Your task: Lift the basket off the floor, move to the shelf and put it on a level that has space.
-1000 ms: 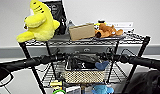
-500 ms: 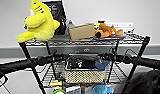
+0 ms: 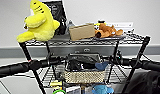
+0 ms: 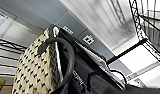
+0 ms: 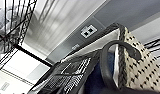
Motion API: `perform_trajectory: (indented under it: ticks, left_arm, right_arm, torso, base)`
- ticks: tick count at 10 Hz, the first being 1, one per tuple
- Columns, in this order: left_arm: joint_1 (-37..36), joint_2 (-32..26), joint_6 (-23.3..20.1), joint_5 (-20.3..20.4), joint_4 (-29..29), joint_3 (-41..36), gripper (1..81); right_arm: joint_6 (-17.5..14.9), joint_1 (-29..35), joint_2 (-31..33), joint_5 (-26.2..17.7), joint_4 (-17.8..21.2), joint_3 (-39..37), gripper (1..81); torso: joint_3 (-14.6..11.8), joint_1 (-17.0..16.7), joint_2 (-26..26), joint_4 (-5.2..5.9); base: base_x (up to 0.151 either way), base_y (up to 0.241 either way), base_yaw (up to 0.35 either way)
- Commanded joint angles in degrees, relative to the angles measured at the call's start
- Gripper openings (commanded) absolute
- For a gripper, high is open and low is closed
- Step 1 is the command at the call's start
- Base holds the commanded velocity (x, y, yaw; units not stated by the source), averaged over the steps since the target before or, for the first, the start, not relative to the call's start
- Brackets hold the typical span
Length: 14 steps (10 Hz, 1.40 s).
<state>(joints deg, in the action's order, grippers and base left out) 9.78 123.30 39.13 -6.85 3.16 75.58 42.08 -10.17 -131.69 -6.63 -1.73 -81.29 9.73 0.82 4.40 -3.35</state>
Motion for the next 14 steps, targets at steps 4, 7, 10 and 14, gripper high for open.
perform_trajectory:
  ticks: [4, 7, 10, 14]
  left_arm:
    - [-0.8, -13.9, -0.7, 3.1, -2.6, -15.4, 81.1]
    - [5.5, -19.9, -0.6, 3.5, -6.5, -20.6, 81.1]
    - [19.7, -22.8, -0.7, 10.3, -12.0, -20.6, 81.1]
    - [37.4, -22.5, -0.7, 20.9, -19.8, -18.1, 81.1]
  right_arm:
    - [0.1, 1.9, 17.5, 5.1, -0.5, 18.7, 81.1]
    - [-0.2, -3.3, 25.6, 5.1, -0.8, 26.5, 81.1]
    - [-0.6, -12.7, 28.7, 7.2, -0.9, 29.0, 81.1]
    - [-0.9, -30.3, 28.7, 13.0, -6.3, 28.0, 81.1]
  torso:
    - [0.0, 0.0, 0.0, 0.00]
    - [0.0, 0.0, 0.0, 0.00]
    - [0.0, 0.0, 0.0, 0.00]
    - [-0.1, -0.1, 0.0, 0.00]
  base:
    - [0.000, 0.000, 0.000]
    - [0.000, 0.000, 0.000]
    - [0.000, 0.000, 0.000]
    - [0.000, 0.000, 0.000]
